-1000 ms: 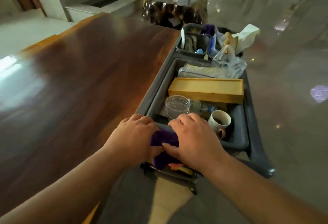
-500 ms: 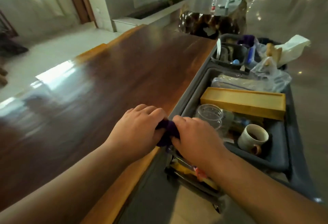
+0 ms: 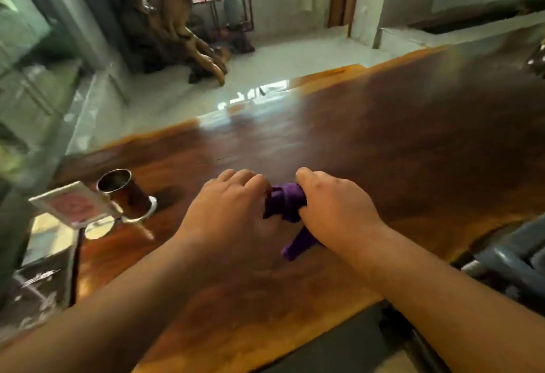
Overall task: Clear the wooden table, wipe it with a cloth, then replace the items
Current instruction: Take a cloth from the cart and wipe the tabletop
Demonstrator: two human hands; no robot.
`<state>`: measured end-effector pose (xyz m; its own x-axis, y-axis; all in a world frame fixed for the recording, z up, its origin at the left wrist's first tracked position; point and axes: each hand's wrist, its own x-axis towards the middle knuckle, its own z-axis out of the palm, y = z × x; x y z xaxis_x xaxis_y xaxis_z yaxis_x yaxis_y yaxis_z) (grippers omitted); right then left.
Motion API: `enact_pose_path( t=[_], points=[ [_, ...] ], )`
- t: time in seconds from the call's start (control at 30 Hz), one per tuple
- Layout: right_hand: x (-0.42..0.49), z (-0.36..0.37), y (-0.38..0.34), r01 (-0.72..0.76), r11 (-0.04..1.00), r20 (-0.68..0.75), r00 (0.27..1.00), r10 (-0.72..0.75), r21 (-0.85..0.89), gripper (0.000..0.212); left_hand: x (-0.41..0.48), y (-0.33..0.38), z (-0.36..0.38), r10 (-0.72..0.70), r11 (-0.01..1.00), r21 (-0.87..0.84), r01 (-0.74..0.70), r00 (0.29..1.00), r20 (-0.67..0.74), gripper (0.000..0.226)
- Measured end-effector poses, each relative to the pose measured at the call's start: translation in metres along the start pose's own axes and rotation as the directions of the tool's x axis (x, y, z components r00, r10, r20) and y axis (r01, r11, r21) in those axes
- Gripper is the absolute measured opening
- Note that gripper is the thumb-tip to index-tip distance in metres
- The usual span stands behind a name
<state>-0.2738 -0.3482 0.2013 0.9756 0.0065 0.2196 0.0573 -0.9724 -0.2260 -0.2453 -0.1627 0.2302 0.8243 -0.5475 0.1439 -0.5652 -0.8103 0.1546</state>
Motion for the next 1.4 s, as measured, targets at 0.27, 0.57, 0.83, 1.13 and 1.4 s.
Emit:
enact_pose_path(
  t=[0.27,0.57,0.83,1.13,1.4],
  points=[
    [0.035,0.103,-0.164,0.153,0.981,0.068,0.984,-0.162,0.122,0.026,-0.140,-0.166,0.018,-0.312,0.949,0.034,0.312,0.950,-0.006,0.070],
    [-0.003,0.239,-0.330,0.150,0.946,0.173,0.963,-0.206,0.288,0.030,-0.356,-0.294,0.061,-0.576,0.813,0.051,0.579,0.815,-0.067,0.092],
    [-0.044,0.328,-0.395,0.096,0.923,0.304,0.927,-0.219,0.372,0.027,-0.522,-0.332,0.125,-0.855,0.519,0.004,0.855,0.519,0.017,0.127],
    [-0.084,0.386,-0.387,0.184,0.941,0.410,0.864,-0.293,0.285,0.037,-0.597,-0.319,0.195,-0.938,0.293,0.021,0.956,0.283,0.201,0.149],
    [-0.086,0.402,-0.391,0.128,0.947,0.361,0.902,-0.234,0.294,0.040,-0.571,-0.324,0.221,-0.950,0.180,-0.036,0.983,0.184,0.252,0.165]
  ],
)
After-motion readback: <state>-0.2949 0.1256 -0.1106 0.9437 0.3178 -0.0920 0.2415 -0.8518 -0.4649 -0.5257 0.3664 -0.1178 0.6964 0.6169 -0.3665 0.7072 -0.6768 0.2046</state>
